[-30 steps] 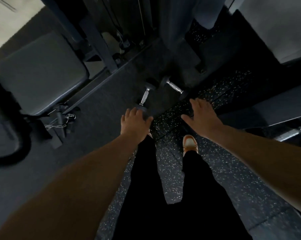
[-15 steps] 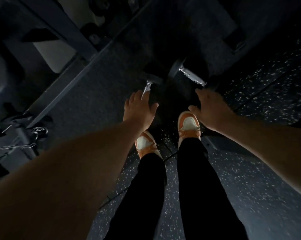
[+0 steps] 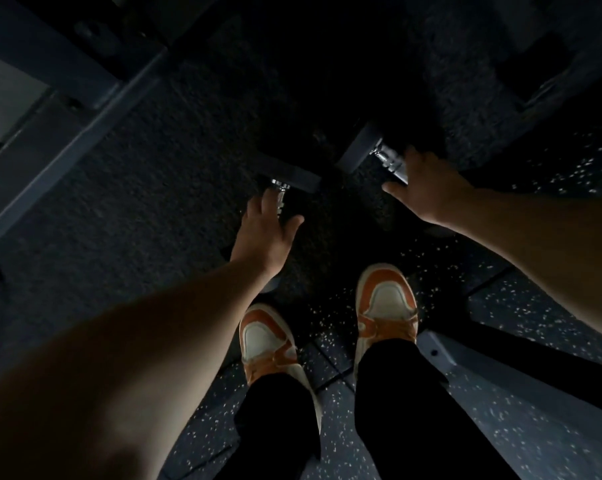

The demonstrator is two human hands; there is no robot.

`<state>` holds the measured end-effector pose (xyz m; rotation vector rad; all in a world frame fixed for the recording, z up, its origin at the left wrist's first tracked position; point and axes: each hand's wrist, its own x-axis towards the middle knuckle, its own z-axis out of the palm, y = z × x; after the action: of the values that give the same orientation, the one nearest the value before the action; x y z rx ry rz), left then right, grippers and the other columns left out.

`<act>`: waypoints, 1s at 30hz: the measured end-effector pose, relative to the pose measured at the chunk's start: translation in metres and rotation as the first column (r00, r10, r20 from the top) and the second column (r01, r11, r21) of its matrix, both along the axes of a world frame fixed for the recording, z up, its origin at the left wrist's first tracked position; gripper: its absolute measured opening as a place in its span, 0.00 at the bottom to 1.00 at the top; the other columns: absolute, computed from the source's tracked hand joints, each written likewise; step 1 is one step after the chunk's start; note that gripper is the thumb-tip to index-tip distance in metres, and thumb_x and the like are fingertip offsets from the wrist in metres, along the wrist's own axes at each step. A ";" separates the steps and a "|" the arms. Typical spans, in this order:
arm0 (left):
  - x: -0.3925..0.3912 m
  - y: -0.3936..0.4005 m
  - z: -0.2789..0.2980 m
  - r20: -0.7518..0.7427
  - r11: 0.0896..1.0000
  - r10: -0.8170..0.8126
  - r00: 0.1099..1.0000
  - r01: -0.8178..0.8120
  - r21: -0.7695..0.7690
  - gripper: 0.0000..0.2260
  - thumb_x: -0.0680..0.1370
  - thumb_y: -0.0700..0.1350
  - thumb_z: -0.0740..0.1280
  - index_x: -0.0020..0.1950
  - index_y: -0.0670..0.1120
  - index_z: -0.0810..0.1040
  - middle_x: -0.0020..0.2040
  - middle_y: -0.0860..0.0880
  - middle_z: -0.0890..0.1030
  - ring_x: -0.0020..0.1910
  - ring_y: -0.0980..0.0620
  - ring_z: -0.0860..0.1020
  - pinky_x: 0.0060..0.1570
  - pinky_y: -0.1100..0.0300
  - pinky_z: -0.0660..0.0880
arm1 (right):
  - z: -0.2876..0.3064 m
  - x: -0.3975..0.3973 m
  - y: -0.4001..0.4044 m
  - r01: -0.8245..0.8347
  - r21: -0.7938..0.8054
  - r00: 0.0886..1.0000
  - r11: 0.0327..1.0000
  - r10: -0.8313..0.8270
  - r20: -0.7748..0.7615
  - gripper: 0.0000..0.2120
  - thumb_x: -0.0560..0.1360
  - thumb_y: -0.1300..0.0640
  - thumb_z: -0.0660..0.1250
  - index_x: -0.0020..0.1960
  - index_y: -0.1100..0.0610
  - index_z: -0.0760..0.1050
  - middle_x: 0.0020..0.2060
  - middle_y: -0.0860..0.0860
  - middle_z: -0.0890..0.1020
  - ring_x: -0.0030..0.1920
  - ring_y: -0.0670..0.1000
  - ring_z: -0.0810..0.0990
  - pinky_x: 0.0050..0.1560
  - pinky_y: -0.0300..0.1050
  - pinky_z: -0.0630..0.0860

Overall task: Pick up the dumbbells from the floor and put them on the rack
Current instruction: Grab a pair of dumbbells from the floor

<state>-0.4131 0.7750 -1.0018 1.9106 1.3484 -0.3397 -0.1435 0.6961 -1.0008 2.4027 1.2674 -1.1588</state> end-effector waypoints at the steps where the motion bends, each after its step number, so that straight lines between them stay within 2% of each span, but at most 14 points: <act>1: 0.002 0.002 -0.005 0.021 0.998 0.069 0.997 -0.068 -0.010 0.30 0.79 0.57 0.64 0.76 0.44 0.60 0.71 0.38 0.67 0.65 0.38 0.71 0.59 0.42 0.74 | -0.005 0.001 0.005 0.016 -0.010 1.000 1.000 -0.016 -0.022 0.39 0.77 0.41 0.64 0.77 0.61 0.54 0.67 0.68 0.69 0.66 0.68 0.70 0.64 0.58 0.69; 5: 0.009 0.011 -0.026 0.000 0.963 0.244 0.970 -0.243 -0.115 0.22 0.81 0.57 0.61 0.70 0.46 0.64 0.62 0.39 0.77 0.57 0.38 0.77 0.47 0.50 0.72 | -0.021 0.003 0.018 0.049 0.031 0.996 0.998 -0.046 -0.080 0.29 0.79 0.42 0.62 0.68 0.63 0.64 0.59 0.66 0.77 0.57 0.65 0.77 0.52 0.54 0.74; 7: 0.008 0.013 -0.034 -0.011 0.957 0.261 0.965 -0.260 -0.131 0.19 0.81 0.58 0.58 0.66 0.47 0.65 0.56 0.40 0.80 0.52 0.38 0.79 0.45 0.50 0.71 | -0.028 0.005 0.019 0.050 0.069 0.995 0.996 -0.043 -0.089 0.24 0.81 0.44 0.59 0.64 0.63 0.66 0.52 0.64 0.79 0.51 0.65 0.79 0.44 0.50 0.70; 9: 0.004 0.012 -0.038 -0.024 0.960 0.252 0.967 -0.253 -0.122 0.19 0.81 0.61 0.57 0.62 0.48 0.67 0.51 0.42 0.81 0.49 0.38 0.79 0.45 0.49 0.72 | -0.034 0.009 0.018 0.079 0.080 0.991 0.994 -0.069 -0.112 0.24 0.80 0.43 0.60 0.64 0.62 0.66 0.51 0.64 0.81 0.51 0.65 0.80 0.42 0.47 0.66; 13: 0.002 0.008 -0.041 -0.060 0.953 0.279 0.958 -0.284 -0.103 0.21 0.79 0.65 0.55 0.57 0.48 0.69 0.45 0.44 0.81 0.45 0.39 0.79 0.44 0.49 0.72 | -0.043 0.014 0.014 0.133 0.091 0.978 0.987 -0.116 -0.173 0.26 0.78 0.41 0.62 0.66 0.60 0.67 0.55 0.63 0.81 0.55 0.64 0.80 0.45 0.46 0.69; 16: 0.002 0.007 -0.042 -0.062 0.947 0.297 0.953 -0.302 -0.111 0.18 0.79 0.66 0.55 0.53 0.51 0.67 0.37 0.52 0.76 0.40 0.44 0.77 0.41 0.52 0.69 | -0.046 0.016 0.014 0.162 0.093 0.968 0.982 -0.139 -0.209 0.28 0.78 0.40 0.63 0.67 0.61 0.68 0.58 0.62 0.81 0.58 0.63 0.79 0.51 0.49 0.72; 18: 0.002 0.008 -0.043 -0.066 0.946 0.301 0.951 -0.307 -0.106 0.17 0.79 0.66 0.55 0.52 0.53 0.66 0.35 0.56 0.73 0.37 0.47 0.73 0.40 0.54 0.66 | -0.048 0.016 0.015 0.177 0.091 0.964 0.980 -0.154 -0.219 0.28 0.78 0.40 0.63 0.67 0.61 0.68 0.58 0.62 0.81 0.58 0.62 0.79 0.50 0.46 0.71; 20: 0.002 0.009 -0.043 -0.067 0.940 0.317 0.946 -0.323 -0.110 0.16 0.78 0.66 0.55 0.50 0.54 0.67 0.35 0.55 0.74 0.34 0.50 0.73 0.35 0.55 0.65 | -0.051 0.016 0.015 0.187 0.084 0.962 0.979 -0.165 -0.218 0.29 0.77 0.40 0.63 0.67 0.61 0.68 0.58 0.61 0.81 0.59 0.62 0.79 0.49 0.44 0.69; 22: 0.002 0.011 -0.042 -0.063 0.928 0.344 0.937 -0.350 -0.131 0.16 0.77 0.67 0.56 0.48 0.55 0.68 0.36 0.54 0.76 0.33 0.54 0.74 0.30 0.58 0.64 | -0.052 0.017 0.015 0.194 0.076 0.962 0.978 -0.174 -0.212 0.30 0.77 0.40 0.64 0.67 0.62 0.69 0.56 0.60 0.81 0.58 0.62 0.79 0.48 0.43 0.67; 24: 0.003 0.014 -0.040 -0.059 0.917 0.364 0.930 -0.368 -0.155 0.17 0.76 0.67 0.56 0.46 0.55 0.69 0.36 0.52 0.77 0.34 0.54 0.75 0.29 0.60 0.64 | -0.051 0.017 0.015 0.196 0.076 0.963 0.978 -0.178 -0.202 0.28 0.77 0.39 0.64 0.64 0.61 0.71 0.48 0.58 0.80 0.55 0.63 0.79 0.44 0.44 0.66; 26: 0.005 0.016 -0.037 -0.060 0.910 0.375 0.925 -0.379 -0.168 0.17 0.76 0.67 0.56 0.46 0.54 0.69 0.37 0.52 0.78 0.33 0.53 0.76 0.28 0.59 0.64 | -0.048 0.016 0.013 0.204 0.070 0.961 0.976 -0.187 -0.205 0.28 0.77 0.38 0.63 0.64 0.60 0.71 0.51 0.59 0.80 0.55 0.63 0.79 0.44 0.44 0.66; 28: 0.008 0.015 -0.034 -0.046 0.884 0.418 0.907 -0.418 -0.210 0.17 0.76 0.67 0.57 0.44 0.55 0.70 0.36 0.50 0.78 0.32 0.50 0.78 0.28 0.58 0.68 | -0.044 0.014 0.009 0.220 0.056 0.958 0.974 -0.205 -0.200 0.29 0.77 0.37 0.62 0.65 0.60 0.71 0.55 0.61 0.81 0.56 0.63 0.79 0.46 0.45 0.68; 30: 0.009 0.011 -0.028 -0.029 0.831 0.496 0.868 -0.484 -0.273 0.17 0.75 0.68 0.58 0.45 0.55 0.71 0.36 0.49 0.77 0.33 0.47 0.77 0.34 0.48 0.76 | -0.038 0.008 0.001 0.248 0.021 0.949 0.968 -0.239 -0.206 0.29 0.77 0.37 0.62 0.65 0.60 0.71 0.53 0.62 0.81 0.54 0.63 0.80 0.47 0.46 0.70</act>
<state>-0.4045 0.7862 -1.0296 1.2790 1.6129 -0.2079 -0.1354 0.6972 -1.0388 2.5881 1.0809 -1.4918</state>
